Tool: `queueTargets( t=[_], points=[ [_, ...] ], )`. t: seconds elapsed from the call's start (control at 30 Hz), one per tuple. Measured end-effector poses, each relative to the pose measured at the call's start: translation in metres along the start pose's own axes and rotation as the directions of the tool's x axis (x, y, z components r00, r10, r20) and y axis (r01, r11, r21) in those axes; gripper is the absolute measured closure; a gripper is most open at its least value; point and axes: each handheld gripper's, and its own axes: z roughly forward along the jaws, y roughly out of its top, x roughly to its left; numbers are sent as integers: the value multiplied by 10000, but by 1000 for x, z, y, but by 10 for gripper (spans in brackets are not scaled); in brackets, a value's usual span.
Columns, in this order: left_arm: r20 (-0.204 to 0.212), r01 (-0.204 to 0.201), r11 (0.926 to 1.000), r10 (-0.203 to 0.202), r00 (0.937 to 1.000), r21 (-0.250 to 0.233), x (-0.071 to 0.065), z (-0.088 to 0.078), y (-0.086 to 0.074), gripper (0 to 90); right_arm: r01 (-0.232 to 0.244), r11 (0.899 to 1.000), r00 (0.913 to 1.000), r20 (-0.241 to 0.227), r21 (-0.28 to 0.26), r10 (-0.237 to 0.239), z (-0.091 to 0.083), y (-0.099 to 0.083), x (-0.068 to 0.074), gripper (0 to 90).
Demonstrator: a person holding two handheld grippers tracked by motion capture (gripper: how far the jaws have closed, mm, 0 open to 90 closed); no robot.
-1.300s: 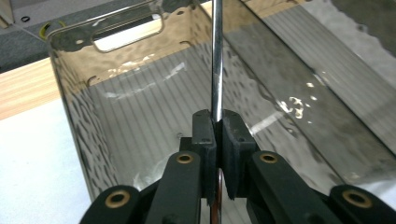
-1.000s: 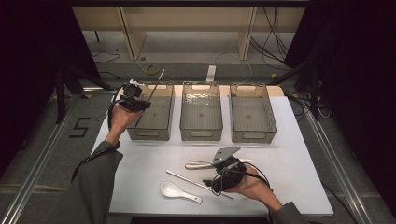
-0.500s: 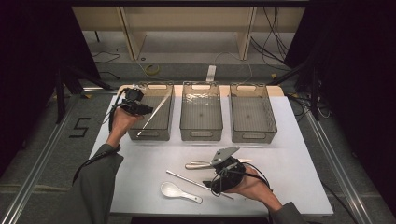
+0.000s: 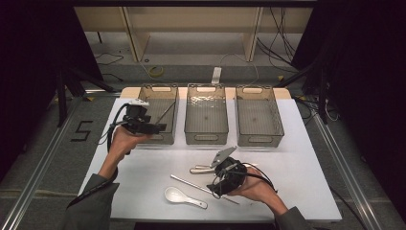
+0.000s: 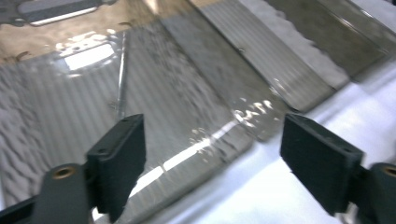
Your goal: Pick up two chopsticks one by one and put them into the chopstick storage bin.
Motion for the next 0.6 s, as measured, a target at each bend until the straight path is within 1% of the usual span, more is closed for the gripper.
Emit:
queueTargets(
  t=[0.03, 0.07, 0.1, 0.13, 0.17, 0.2, 0.23, 0.27, 0.33, 0.37, 0.43, 0.47, 0.5, 0.53, 0.57, 0.6],
  points=[
    [132, -100, 9999, 100, 9999, -41, -3, -2, -1, 206, 22, 9998, 10000, 19, 182, -23, 2, 2, 1, 365],
    [246, -186, 9996, 192, 9995, -212, -9, -4, -4, 198, 121, 9993, 9999, 13, 340, -121, 3, 4, 2, 374],
    [272, -283, 9991, 292, 9992, -325, -12, -7, -6, 195, 118, 9988, 9999, -44, 477, -116, 6, 6, 3, 383],
    [373, -314, 9985, 331, 9988, -441, -15, -8, -9, 195, 14, 9978, 9999, -113, 660, -7, 7, 8, 4, 395],
    [510, -393, 9982, 415, 9978, -445, -18, -9, -11, 190, 95, 9969, 9999, -92, 775, -88, 10, 9, 5, 411],
    [486, -595, 9974, 615, 9969, -414, -20, -9, -13, 181, 263, 9952, 9996, -132, 938, -252, 12, 10, 4, 423],
    [336, -767, 9962, 782, 9964, -420, -23, -9, -16, 177, 283, 9946, 9995, -177, 1002, -266, 14, 11, 5, 435],
    [277, -862, 9953, 875, 9958, -439, -25, -10, -18, 171, 352, 9934, 9992, -210, 1087, -332, 16, 12, 6, 451],
    [579, -843, 9950, 874, 9945, -529, -29, -10, -26, 163, 435, 9904, 9988, -289, 1316, -400, 19, 14, 7, 476],
    [700, -903, 9945, 940, 9931, -538, -31, -10, -30, 161, 604, 9886, 9977, -397, 1380, -554, 20, 15, 7, 489],
    [732, -1212, 9917, 1242, 9896, -432, -35, -12, -36, 155, 656, 9861, 9972, -466, 1528, -591, 23, 16, 8, 505],
    [773, -1196, 9916, 1232, 9894, -500, -35, -13, -39, 154, 762, 9843, 9964, -492, 1591, -692, 24, 17, 8, 511],
    [912, -998, 9931, 1052, 9903, -622, -36, -15, -41, 154, 731, 9847, 9966, -497, 1584, -660, 26, 17, 8, 517],
    [1113, -809, 9941, 887, 9898, -724, -36, -17, -44, 154, 680, 9831, 9968, -537, 1701, -596, 26, 17, 9, 526],
    [1240, -715, 9944, 808, 9890, -775, -37, -18, -47, 154, 857, 9815, 9954, -574, 1709, -769, 28, 17, 9, 533],
    [1222, -739, 9945, 826, 9891, -740, -39, -18, -49, 154, 913, 9800, 9948, -600, 1771, -818, 29, 17, 9, 537]
  ],
)
